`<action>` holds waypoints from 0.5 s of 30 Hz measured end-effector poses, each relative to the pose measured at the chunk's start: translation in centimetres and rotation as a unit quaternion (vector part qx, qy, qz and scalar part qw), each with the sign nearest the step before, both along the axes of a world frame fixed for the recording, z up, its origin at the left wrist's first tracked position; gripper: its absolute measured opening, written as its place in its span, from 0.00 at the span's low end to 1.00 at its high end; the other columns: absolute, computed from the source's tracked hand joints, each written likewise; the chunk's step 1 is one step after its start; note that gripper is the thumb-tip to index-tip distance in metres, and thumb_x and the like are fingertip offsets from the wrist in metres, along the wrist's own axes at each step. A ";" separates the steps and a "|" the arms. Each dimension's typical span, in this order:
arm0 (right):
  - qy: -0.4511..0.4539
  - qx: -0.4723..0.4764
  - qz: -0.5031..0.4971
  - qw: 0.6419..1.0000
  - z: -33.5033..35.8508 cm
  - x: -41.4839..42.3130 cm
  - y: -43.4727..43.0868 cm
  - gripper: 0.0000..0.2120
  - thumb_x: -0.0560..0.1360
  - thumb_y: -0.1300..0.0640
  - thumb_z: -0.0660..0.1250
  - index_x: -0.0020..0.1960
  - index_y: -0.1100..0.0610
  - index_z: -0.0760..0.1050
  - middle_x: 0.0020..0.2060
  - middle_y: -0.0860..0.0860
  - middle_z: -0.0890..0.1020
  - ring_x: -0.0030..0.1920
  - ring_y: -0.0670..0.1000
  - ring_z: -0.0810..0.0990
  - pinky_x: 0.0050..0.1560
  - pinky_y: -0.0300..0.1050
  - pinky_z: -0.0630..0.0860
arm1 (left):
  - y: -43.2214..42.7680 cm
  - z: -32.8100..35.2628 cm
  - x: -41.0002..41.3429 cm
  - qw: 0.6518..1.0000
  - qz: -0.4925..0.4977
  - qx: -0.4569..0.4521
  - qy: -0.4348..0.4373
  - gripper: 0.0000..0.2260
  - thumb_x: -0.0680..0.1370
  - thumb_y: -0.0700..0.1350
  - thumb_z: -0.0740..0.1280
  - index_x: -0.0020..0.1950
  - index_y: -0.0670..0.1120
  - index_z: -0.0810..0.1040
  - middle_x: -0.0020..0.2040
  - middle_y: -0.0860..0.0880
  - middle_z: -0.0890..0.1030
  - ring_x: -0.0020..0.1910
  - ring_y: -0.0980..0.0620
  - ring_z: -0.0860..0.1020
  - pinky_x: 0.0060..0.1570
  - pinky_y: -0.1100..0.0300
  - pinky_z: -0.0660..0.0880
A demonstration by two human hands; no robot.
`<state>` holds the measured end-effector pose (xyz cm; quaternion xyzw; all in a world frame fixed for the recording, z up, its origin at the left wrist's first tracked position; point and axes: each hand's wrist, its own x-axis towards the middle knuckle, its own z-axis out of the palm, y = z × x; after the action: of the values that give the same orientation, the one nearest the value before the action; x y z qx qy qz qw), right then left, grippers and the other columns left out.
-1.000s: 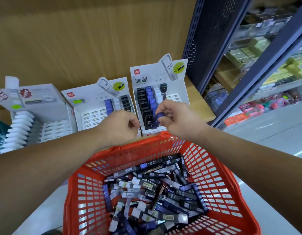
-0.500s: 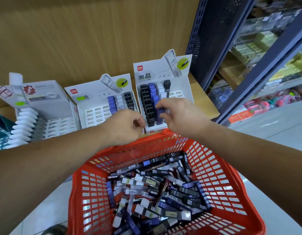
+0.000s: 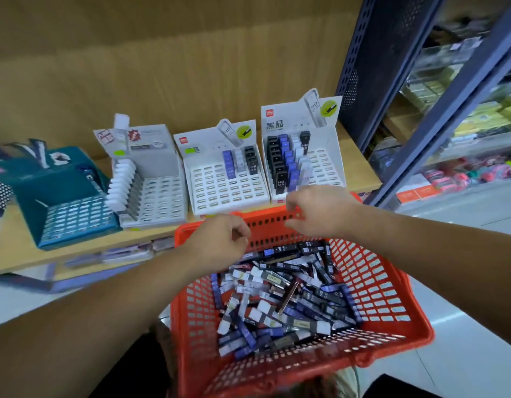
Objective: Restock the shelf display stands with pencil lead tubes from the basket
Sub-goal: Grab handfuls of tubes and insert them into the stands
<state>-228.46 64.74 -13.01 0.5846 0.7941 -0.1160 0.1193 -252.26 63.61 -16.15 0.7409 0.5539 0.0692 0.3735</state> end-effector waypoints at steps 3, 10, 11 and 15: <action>-0.089 -0.291 0.024 0.952 0.9 -1.6 -3.2 0.27 0.78 0.37 0.68 0.70 0.52 0.73 0.62 0.51 0.80 0.58 0.55 0.81 0.59 0.53 0.80 | -2.2 -1.8 -0.9 0.999 -0.036 -0.025 0.015 0.06 0.81 0.40 0.67 0.51 0.50 0.81 0.48 0.56 0.80 0.48 0.56 0.80 0.46 0.62 0.75; -0.018 -0.313 -0.095 0.945 -2.5 -3.8 -8.7 0.21 0.82 0.41 0.64 0.68 0.53 0.75 0.59 0.52 0.78 0.55 0.54 0.76 0.61 0.46 0.74 | -4.0 -5.4 -2.4 0.984 -0.100 -0.100 0.108 0.09 0.80 0.42 0.66 0.60 0.46 0.79 0.56 0.46 0.81 0.53 0.46 0.79 0.55 0.49 0.80; 0.007 -0.310 -0.137 0.941 -3.8 -3.5 -9.0 0.21 0.82 0.41 0.64 0.69 0.52 0.75 0.60 0.51 0.77 0.57 0.55 0.76 0.61 0.46 0.74 | -4.0 -6.0 -2.4 0.981 -0.107 -0.110 0.117 0.11 0.80 0.43 0.66 0.61 0.45 0.79 0.57 0.45 0.80 0.54 0.45 0.79 0.56 0.48 0.80; 0.035 -0.285 -0.272 0.918 -9.6 -1.8 -9.6 0.29 0.82 0.43 0.66 0.77 0.55 0.67 0.71 0.58 0.74 0.67 0.60 0.75 0.63 0.50 0.74 | -4.0 -8.9 -0.9 0.975 -0.112 -0.146 0.128 0.13 0.81 0.43 0.65 0.65 0.45 0.75 0.59 0.44 0.79 0.54 0.43 0.80 0.55 0.44 0.80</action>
<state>-230.25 55.14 -22.64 0.7150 0.5412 -0.3860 0.2164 -253.18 59.59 -25.02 0.7384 0.5147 -0.1500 0.4091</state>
